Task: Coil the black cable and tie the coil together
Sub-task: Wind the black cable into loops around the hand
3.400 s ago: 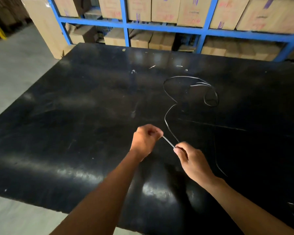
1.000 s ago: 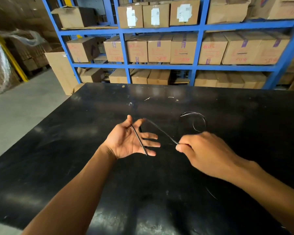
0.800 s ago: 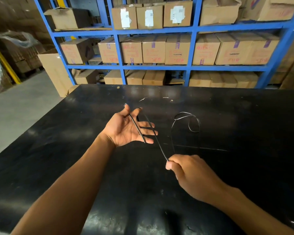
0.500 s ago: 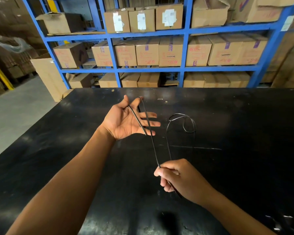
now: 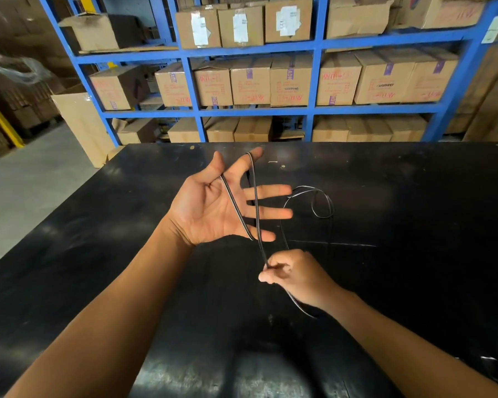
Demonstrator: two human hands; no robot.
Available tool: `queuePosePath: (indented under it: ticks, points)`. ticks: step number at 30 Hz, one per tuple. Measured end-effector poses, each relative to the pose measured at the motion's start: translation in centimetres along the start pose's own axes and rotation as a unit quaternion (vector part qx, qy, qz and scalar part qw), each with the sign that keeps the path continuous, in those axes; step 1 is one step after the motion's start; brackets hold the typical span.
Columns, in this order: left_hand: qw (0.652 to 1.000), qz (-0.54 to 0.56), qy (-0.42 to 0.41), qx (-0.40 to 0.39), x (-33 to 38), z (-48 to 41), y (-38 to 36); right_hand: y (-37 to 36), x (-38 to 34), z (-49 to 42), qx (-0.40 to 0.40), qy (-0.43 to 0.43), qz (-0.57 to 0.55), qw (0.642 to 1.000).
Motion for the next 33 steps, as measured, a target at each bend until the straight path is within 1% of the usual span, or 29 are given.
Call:
queuePosePath:
  ticks: [3, 6, 8, 12, 15, 20, 24, 26, 29, 33]
  points:
    - [0.998, -0.008, 0.047, -0.038, -1.3, 0.4, -1.6, 2.6, 0.6, -2.1, 0.021, 0.013, 0.108, 0.994]
    - [0.994, -0.030, 0.095, -0.047, -3.3, 0.8, -2.2, 6.1, -0.2, -4.5, 0.031, 0.057, 0.190, 0.980]
    - [0.991, -0.032, 0.118, -0.046, -4.5, 1.0, -2.2, 8.1, -1.2, -5.8, 0.036, 0.068, 0.242, 0.967]
    - [0.985, -0.022, 0.169, -0.030, -6.9, 1.2, -1.1, 11.4, -3.0, -7.9, 0.073, 0.097, 0.291, 0.949]
    - [0.982, -0.016, 0.186, 0.001, -7.8, 1.1, 0.2, 13.2, -4.6, -8.9, 0.098, 0.114, 0.302, 0.941]
    - [0.984, 0.006, 0.158, 0.086, -7.3, 0.9, 3.2, 14.4, -6.8, -9.6, 0.110, 0.130, 0.331, 0.928]
    - [0.978, 0.012, 0.089, 0.189, -5.3, 1.2, 6.1, 14.5, -8.1, -8.6, 0.134, 0.131, 0.359, 0.914]
    - [0.973, 0.009, 0.046, 0.225, -3.6, 1.3, 6.9, 14.0, -8.8, -7.6, 0.136, 0.136, 0.367, 0.910]
    - [0.968, -0.001, 0.002, 0.249, -1.0, 1.1, 7.3, 12.8, -9.4, -6.1, 0.133, 0.123, 0.337, 0.924]
    - [0.971, -0.031, -0.007, 0.237, 1.8, 0.1, 6.5, 10.5, -9.5, -4.0, 0.127, 0.083, 0.225, 0.962]
Point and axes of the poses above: each hand's wrist, its own z-axis away from the middle knuckle, its own y-axis out of the back of the hand, x = y × z, the point moved 4 cm from there along -z, towards the middle knuckle, and after that the axes turned 6 degrees about z, right-handed, at the moved point
